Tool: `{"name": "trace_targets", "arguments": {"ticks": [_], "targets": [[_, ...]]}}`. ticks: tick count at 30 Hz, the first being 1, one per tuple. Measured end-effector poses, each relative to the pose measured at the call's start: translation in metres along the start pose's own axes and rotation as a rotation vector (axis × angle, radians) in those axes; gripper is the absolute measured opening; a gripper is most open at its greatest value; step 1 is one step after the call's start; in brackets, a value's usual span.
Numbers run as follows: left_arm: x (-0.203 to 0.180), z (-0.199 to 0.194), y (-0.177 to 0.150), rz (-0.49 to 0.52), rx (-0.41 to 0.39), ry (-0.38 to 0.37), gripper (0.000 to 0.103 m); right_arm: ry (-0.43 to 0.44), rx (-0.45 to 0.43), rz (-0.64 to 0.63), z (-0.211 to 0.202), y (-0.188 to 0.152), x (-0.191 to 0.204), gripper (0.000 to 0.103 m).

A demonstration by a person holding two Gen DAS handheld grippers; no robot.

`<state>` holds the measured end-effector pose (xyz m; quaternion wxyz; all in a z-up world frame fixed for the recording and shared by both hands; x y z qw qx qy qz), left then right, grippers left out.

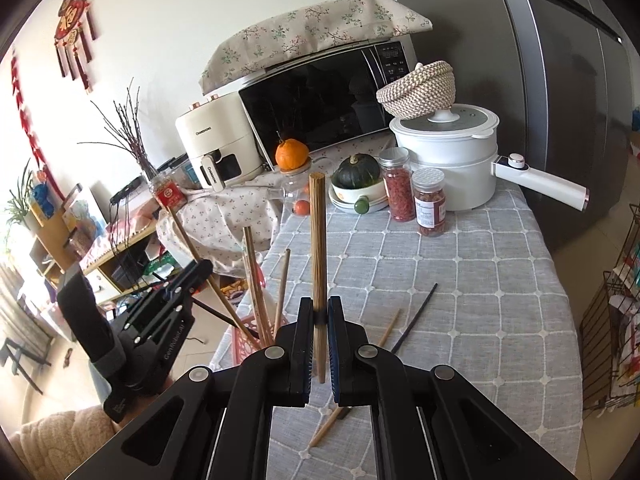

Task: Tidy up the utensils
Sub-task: 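Drop black and wooden chopsticks into caddy with left tool while right tool holds its chopstick, then lower the wooden chopstick into the pink caddy and open the right tool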

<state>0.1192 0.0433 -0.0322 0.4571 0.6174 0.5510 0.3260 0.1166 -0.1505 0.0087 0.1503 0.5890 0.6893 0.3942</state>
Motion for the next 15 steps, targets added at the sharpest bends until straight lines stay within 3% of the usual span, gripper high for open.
{"name": "trace_targets", "arguments": {"ticks": [2, 10, 15], "targets": [[0.003, -0.002, 0.001, -0.021, 0.016, 0.012, 0.032, 0.018, -0.010, 0.005, 0.000, 0.002, 0.004, 0.007], [0.012, -0.017, -0.002, -0.057, 0.103, 0.022, 0.058, 0.090, -0.070, 0.020, -0.001, 0.015, 0.024, 0.007], [0.024, -0.020, -0.015, -0.092, 0.180, 0.030, 0.067, 0.099, -0.103, -0.001, 0.005, 0.019, 0.039, 0.007]]}}
Point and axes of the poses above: each gripper's, at about its wrist camera, not at the fingertips, and z roughly the way its jaws point, x to its left, y to its top, the point moved 6 cm from there along z, roughly the way its jaws point, and after that the axes turned 7 degrees about -y, right-handed, at the moved point
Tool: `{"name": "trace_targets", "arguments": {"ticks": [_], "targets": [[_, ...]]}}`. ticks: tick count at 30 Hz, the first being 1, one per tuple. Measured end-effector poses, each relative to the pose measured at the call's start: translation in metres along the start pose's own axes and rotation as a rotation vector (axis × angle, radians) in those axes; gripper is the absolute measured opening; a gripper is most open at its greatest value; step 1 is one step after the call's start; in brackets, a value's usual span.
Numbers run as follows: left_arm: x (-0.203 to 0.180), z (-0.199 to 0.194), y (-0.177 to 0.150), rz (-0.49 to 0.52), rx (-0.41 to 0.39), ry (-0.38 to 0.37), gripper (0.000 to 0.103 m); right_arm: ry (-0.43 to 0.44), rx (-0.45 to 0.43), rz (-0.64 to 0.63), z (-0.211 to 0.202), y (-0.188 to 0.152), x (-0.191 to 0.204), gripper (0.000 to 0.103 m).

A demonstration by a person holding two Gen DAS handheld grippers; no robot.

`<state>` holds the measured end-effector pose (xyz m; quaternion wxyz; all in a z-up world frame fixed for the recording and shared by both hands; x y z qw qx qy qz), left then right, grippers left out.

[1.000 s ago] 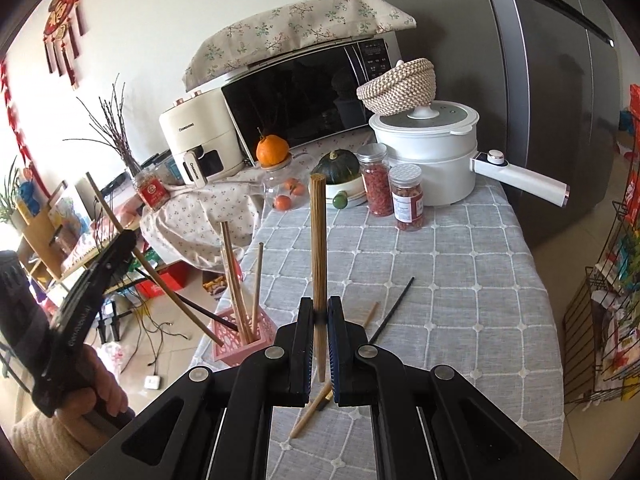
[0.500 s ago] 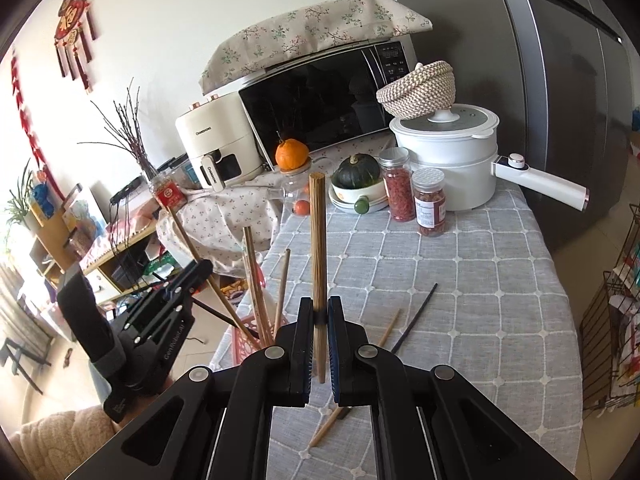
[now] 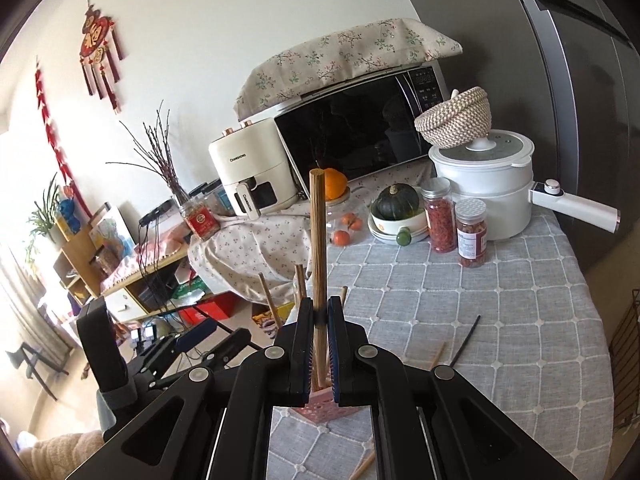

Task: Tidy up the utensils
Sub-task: 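Lower the wooden chopstick into the pink caddy and open the right tool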

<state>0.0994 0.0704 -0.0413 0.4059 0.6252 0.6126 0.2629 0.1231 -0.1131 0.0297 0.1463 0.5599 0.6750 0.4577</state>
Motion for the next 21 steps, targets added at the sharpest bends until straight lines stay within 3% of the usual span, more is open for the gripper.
{"name": "trace_targets", "arguments": {"ticks": [6, 12, 19, 21], "targets": [[0.010, 0.006, -0.015, -0.022, 0.093, 0.024, 0.074, -0.025, 0.024, -0.032, 0.022, -0.006, 0.009, 0.007], [0.010, 0.008, -0.020, -0.017, 0.133, 0.037, 0.079, -0.054, 0.072, -0.041, 0.046, -0.018, 0.009, 0.007], [0.005, 0.006, -0.022, -0.002, 0.150, 0.032, 0.082, -0.005, 0.118, -0.012, 0.058, -0.026, 0.009, 0.009], [0.003, 0.006, -0.023, 0.005, 0.153, 0.029, 0.082, 0.006, 0.119, -0.003, 0.057, -0.026, 0.008, 0.015]]}}
Point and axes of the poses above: each gripper's, at about its wrist camera, not at the fingertips, and z roughly the way its jaws point, x to its left, y to its top, the point moved 6 cm from there along z, roughly the way its jaws point, and after that the axes turned 7 degrees about -y, right-handed, at the moved point
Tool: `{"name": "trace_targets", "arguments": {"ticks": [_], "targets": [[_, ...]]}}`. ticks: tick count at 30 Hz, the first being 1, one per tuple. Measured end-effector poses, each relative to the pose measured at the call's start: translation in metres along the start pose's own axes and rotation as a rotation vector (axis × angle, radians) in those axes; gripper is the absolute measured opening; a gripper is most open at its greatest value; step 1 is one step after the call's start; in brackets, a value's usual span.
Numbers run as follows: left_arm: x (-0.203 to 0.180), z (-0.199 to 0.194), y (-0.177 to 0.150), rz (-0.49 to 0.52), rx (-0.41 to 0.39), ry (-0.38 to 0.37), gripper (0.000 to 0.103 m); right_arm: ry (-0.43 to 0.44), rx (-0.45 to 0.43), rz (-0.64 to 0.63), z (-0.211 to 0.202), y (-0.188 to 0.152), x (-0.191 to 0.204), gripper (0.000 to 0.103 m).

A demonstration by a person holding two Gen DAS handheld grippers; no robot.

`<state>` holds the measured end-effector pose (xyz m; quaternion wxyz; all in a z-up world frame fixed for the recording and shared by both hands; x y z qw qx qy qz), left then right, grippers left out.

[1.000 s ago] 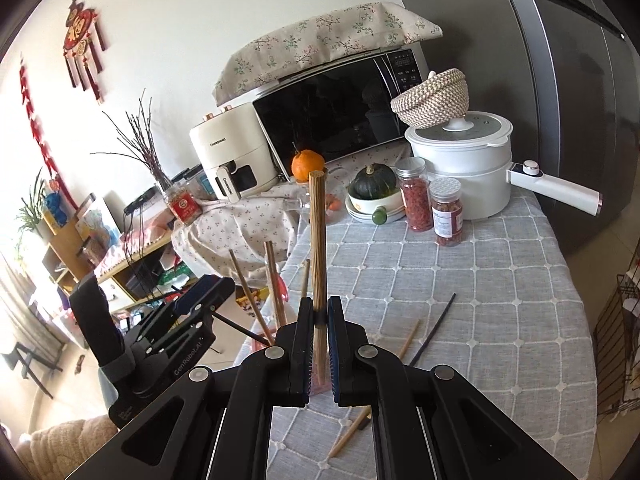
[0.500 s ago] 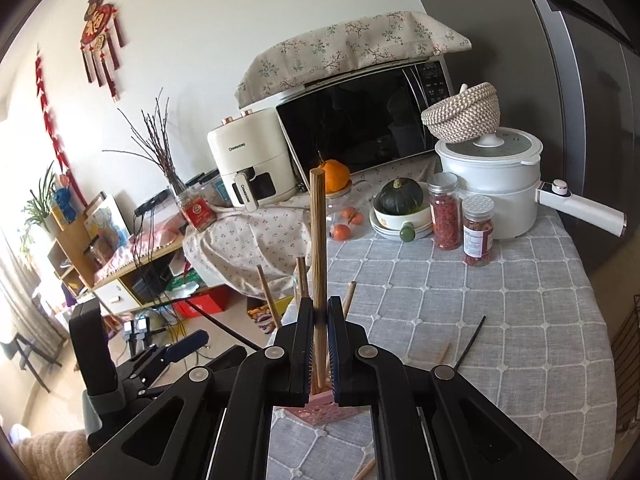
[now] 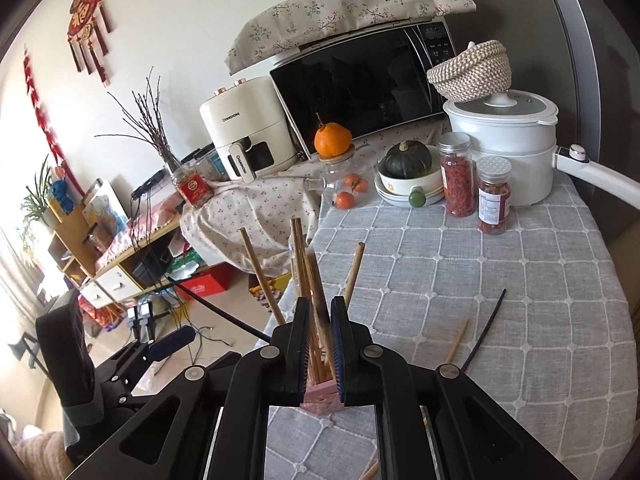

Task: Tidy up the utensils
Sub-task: 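Lower the wooden chopstick into the pink caddy and open the right tool, then move both tools back over the last two chopsticks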

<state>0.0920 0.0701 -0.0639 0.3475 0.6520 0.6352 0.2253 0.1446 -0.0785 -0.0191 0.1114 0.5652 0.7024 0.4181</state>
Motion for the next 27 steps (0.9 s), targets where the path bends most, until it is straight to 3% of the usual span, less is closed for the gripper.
{"name": "trace_targets", "arguments": {"ticks": [2, 4, 6, 14, 27], "targets": [[-0.002, 0.000, 0.000, 0.004, 0.002, -0.004, 0.082, 0.002, -0.017, 0.003, -0.004, 0.002, 0.000, 0.022], [-0.004, -0.001, -0.001, 0.008, 0.003, -0.009, 0.082, 0.008, -0.050, 0.005, -0.012, 0.006, -0.001, 0.039], [-0.006, -0.002, -0.002, 0.010, 0.006, -0.016, 0.082, 0.015, -0.091, 0.007, -0.023, 0.011, -0.002, 0.049], [-0.015, -0.003, -0.011, 0.020, 0.038, -0.053, 0.083, -0.014, -0.158, 0.001, -0.053, 0.020, -0.019, 0.062], [-0.045, 0.008, -0.032, 0.051, 0.146, -0.135, 0.083, -0.214, -0.071, 0.065, -0.044, -0.010, -0.101, 0.079]]}}
Point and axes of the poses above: each gripper's, at about its wrist camera, not at the fingertips, and z roughly the way its jaws point, x to its left, y to its top, the point moved 6 cm from there along z, roughly the way its jaws point, and after that the axes turned 7 degrees about -y, right-handed, at the moved point
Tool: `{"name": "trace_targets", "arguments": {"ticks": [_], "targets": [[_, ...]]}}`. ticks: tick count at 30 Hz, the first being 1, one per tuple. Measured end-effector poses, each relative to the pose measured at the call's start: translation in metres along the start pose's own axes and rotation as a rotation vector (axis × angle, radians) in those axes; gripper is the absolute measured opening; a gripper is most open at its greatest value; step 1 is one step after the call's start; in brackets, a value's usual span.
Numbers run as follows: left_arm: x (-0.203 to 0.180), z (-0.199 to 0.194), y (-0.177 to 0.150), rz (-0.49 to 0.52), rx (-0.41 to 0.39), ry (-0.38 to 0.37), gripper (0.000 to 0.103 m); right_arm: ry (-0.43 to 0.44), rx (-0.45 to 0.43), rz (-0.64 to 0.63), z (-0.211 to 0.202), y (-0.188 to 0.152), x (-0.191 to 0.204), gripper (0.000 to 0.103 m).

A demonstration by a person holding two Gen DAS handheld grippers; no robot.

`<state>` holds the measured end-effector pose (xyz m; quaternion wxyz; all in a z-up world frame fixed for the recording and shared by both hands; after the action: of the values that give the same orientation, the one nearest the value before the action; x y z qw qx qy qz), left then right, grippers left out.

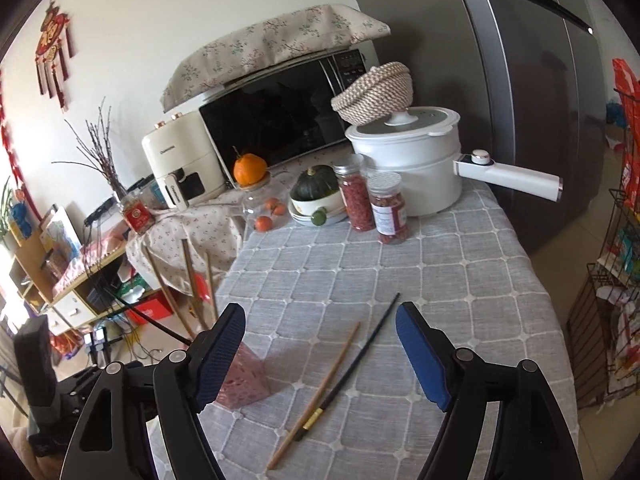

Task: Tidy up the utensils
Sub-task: 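Move both tools back over the last two chopsticks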

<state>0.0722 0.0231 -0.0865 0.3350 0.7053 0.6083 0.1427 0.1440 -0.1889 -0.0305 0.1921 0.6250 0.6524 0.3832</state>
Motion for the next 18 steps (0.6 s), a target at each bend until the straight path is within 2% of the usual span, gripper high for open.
{"name": "trace_targets", "arguments": {"ticks": [7, 15, 17, 18], "targets": [[-0.010, 0.006, -0.005, 0.014, 0.038, -0.018, 0.083, -0.106, 0.145, -0.005, 0.053, -0.030, -0.023, 0.080], [0.005, 0.008, 0.000, -0.073, 0.037, -0.019, 0.083, -0.128, 0.354, -0.016, 0.128, -0.063, -0.021, 0.079], [0.006, 0.008, 0.001, -0.082, 0.035, -0.026, 0.083, -0.135, 0.405, 0.004, 0.148, -0.069, -0.025, 0.073], [0.006, 0.007, 0.002, -0.082, 0.034, -0.032, 0.083, -0.142, 0.428, 0.020, 0.157, -0.072, -0.028, 0.063]]}}
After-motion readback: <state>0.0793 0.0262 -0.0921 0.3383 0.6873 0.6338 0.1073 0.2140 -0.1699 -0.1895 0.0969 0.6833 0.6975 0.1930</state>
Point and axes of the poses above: each gripper's, at about its wrist camera, not at the fingertips, and z roughly the way its jaws point, x to its left, y to its top, the point moved 6 cm from there along z, roughly the way its jaws point, and after that the axes turned 7 degrees about -y, right-handed, at the moved point
